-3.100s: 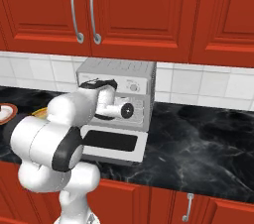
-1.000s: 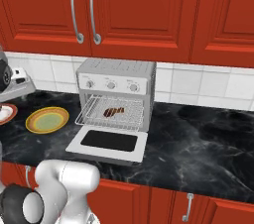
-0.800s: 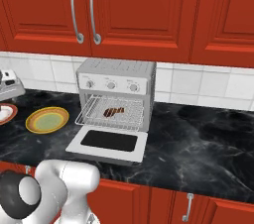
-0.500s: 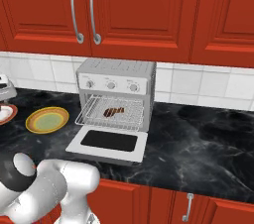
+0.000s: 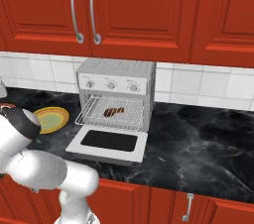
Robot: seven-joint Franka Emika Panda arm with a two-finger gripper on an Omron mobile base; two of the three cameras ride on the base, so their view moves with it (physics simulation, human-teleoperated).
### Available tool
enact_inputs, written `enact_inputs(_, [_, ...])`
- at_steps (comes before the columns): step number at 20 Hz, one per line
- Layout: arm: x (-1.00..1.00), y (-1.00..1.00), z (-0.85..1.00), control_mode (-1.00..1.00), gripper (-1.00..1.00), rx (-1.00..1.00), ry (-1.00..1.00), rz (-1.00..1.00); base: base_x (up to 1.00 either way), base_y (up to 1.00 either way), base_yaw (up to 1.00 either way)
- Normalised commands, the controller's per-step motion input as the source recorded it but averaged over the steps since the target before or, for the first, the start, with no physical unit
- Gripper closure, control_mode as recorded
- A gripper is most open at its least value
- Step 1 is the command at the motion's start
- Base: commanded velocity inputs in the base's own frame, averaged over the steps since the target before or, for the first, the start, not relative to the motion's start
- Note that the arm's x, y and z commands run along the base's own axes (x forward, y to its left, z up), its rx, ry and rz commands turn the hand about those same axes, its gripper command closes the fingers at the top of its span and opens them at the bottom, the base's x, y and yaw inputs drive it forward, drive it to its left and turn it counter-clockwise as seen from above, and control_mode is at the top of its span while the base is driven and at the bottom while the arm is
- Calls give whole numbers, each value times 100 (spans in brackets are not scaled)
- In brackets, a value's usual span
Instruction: Open the toaster oven door. Place the baguette on the top rack in the toaster oven and place the chicken drumstick on the bottom rack.
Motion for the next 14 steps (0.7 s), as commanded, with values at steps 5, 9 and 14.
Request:
enact_inputs(5, [12, 60, -73, -100, -100, 0, -7, 0, 0, 0, 0])
enact_inputs(9, [13, 31, -44, -100, -100, 0, -4, -3, 0, 0, 0])
enact_inputs(14, [42, 12, -43, -100, -100, 0, 5, -9, 0, 0, 0])
